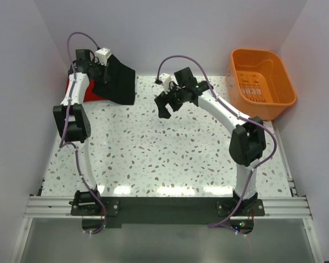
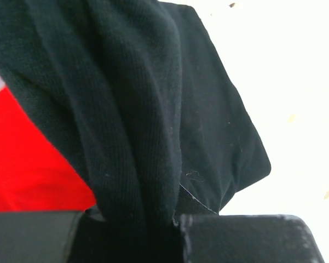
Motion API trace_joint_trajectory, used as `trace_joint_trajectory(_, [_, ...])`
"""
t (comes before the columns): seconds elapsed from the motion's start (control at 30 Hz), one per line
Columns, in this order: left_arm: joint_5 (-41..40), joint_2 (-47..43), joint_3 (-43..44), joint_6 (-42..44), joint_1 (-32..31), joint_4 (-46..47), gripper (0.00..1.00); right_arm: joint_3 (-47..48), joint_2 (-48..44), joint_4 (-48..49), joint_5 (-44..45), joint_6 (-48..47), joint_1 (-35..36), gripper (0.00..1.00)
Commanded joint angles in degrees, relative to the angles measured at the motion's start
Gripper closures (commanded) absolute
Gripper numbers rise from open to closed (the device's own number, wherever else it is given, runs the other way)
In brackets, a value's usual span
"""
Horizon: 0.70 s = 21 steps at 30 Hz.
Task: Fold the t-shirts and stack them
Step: Neatly place the folded tshirt to the corner
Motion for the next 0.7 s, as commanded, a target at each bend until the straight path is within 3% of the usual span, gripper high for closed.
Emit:
trace_joint_trajectory(0.0, [-0.3, -4.4, 3.7, 1.2, 1.9, 6.2, 1.00, -0.5, -1.8, -0.8, 1.2, -1.1, 0.1, 0.01])
trace_joint_trajectory(0.67, [4.1, -8.7, 2.8, 4.2, 5.5, 5.9, 1.00, -1.1, -2.4, 0.1, 1.4, 0.1, 0.2, 0.01])
